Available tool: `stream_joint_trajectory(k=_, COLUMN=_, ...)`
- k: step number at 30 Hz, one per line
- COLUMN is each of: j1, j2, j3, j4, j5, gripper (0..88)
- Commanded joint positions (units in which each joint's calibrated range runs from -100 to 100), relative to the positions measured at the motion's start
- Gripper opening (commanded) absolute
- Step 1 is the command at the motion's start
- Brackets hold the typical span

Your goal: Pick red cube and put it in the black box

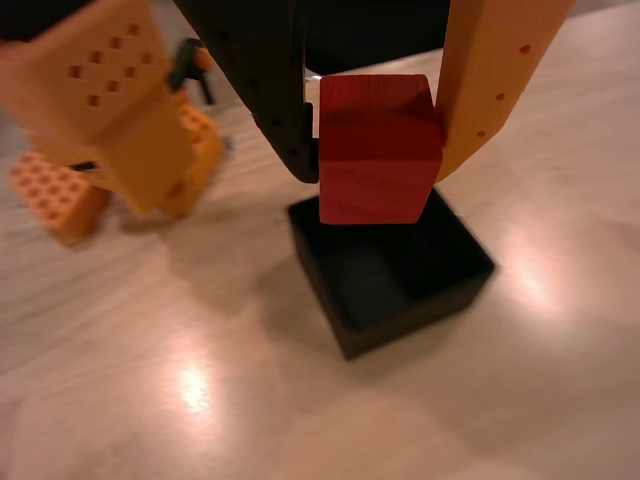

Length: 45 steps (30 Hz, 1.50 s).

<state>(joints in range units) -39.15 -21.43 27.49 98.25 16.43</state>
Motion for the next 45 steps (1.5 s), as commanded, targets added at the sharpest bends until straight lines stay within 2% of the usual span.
stream_joint_trajectory(k=1, j1=-2.87, j2=-1.88, j3=-0.35, j4=0.03, j5=3.61, gripper=1.0)
stream_joint_trajectory(k=4, j1=-3.25, j2=-1.80, j3=1.28, j4=-0.46, j5=5.62, gripper=1.0)
stream_joint_trajectory(k=10, j1=-4.10, j2=-0.88, j3=6.26, j4=-6.36, j5=5.86, gripper=1.0)
stream_joint_trajectory(k=20, j1=-5.63, j2=-0.88, j3=9.70, j4=-13.65, j5=3.49, gripper=1.0)
stream_joint_trajectory(k=31, j1=-9.93, j2=-0.88, j3=10.33, j4=-14.22, j5=3.12, gripper=1.1)
stream_joint_trajectory(k=35, j1=-9.93, j2=-0.88, j3=9.79, j4=-15.37, j5=1.42, gripper=1.1)
stream_joint_trajectory(k=45, j1=-9.70, j2=-0.88, j3=10.24, j4=-15.37, j5=1.17, gripper=1.8)
